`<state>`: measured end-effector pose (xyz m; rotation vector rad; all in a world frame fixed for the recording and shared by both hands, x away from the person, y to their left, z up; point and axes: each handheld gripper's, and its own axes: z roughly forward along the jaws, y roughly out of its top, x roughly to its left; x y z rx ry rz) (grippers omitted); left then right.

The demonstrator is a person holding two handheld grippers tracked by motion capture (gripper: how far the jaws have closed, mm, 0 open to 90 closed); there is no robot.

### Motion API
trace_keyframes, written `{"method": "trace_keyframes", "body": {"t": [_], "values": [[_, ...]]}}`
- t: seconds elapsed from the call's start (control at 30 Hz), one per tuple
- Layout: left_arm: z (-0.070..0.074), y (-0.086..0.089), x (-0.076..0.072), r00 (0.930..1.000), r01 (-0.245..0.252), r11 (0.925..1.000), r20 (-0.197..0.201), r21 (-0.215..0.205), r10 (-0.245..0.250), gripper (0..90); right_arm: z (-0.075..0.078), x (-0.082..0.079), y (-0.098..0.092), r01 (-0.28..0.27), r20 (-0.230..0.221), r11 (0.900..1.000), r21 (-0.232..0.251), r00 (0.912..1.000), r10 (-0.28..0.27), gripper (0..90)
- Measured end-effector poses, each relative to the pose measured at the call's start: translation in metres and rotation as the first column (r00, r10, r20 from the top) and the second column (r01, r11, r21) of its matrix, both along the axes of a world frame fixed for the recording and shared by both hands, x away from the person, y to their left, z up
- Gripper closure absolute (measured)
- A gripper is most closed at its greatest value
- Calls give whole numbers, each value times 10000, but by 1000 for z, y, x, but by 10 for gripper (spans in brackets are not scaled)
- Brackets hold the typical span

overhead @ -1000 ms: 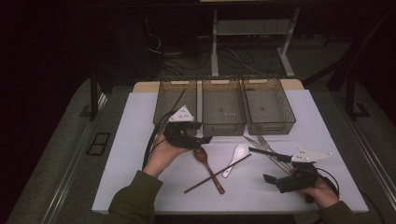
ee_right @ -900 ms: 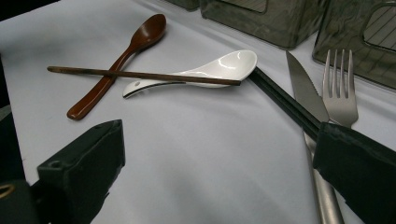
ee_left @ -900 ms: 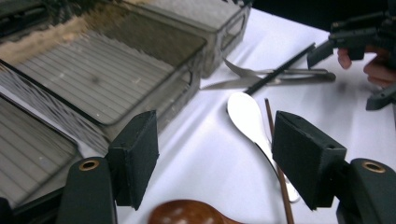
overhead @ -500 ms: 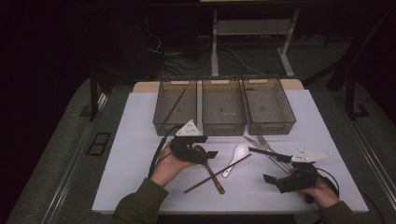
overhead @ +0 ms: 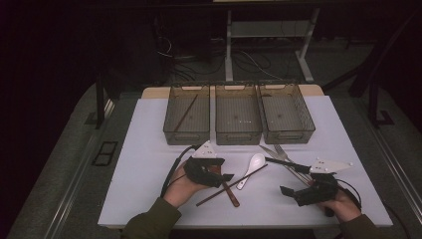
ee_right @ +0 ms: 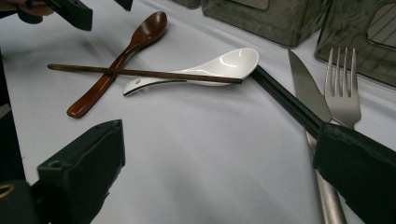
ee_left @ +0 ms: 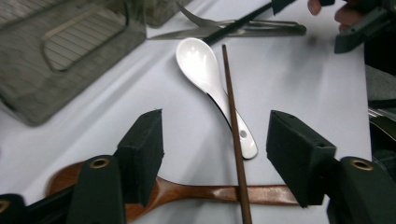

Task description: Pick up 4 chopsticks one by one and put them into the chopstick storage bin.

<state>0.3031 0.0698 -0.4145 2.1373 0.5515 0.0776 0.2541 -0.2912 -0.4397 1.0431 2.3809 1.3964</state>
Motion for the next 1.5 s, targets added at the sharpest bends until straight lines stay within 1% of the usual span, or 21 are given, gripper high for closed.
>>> {"method": "trace_keyframes", "body": {"t": [0.07,0.13,0.2,0.27,0.37,0.43,0.57,0.7,0.93,1.13,1.17,1.23,1.3,1.37,1.43,1.5], "values": [[-4,-1,-1,10000,69,10000,-64,59,-69,437,0,0,0,3,6,10000,-10,10000,-3,20],[-8,-3,-3,9999,110,9999,-36,109,-110,486,0,0,0,-4,10,10000,-22,10000,4,20],[-11,-4,-3,9997,188,9997,-170,153,-185,533,0,0,0,-7,11,10000,-25,10000,7,20],[-13,-6,-3,9995,215,9996,-215,158,-212,574,0,0,1,-1,27,10000,-22,10000,1,20],[-14,-7,-3,9994,192,9998,-305,114,-188,625,0,-1,1,-15,33,10000,-28,10000,15,20],[-16,-8,-3,9987,244,9997,-456,12,-243,650,0,-1,1,-32,37,10000,-29,10000,32,20],[-20,-13,-4,9971,406,9992,-641,47,-402,690,0,0,2,-71,48,10000,-48,10000,71,20],[-25,-17,-5,9956,608,9977,-732,299,-585,711,0,0,2,-70,48,10000,-54,10000,70,20],[-29,-22,-7,9955,600,9965,-774,590,-554,733,0,-1,2,-77,25,10000,-52,10000,77,20],[-32,-23,-6,9959,514,9967,-781,624,-465,742,0,-1,2,-78,37,10000,-37,10000,78,20],[-32,-23,-6,9956,486,9969,-830,613,-435,743,0,-1,2,-80,37,10000,-37,10000,80,20],[-33,-23,-5,9958,525,9961,-788,705,-469,743,0,0,2,-87,56,10000,-39,9999,87,20],[-34,-24,-5,9952,557,9957,-842,741,-495,743,1,0,2,-73,55,10000,-20,10000,73,20],[-36,-25,-4,9957,630,9945,-736,842,-569,745,1,0,2,-64,58,10000,-17,10000,64,20],[-37,-26,-5,9951,512,9956,-879,790,-442,751,1,0,2,-64,63,10000,-8,10000,64,20],[-37,-26,-5,9949,490,9956,-916,804,-416,764,1,0,2,-65,76,10000,-4,10000,65,20]]}}
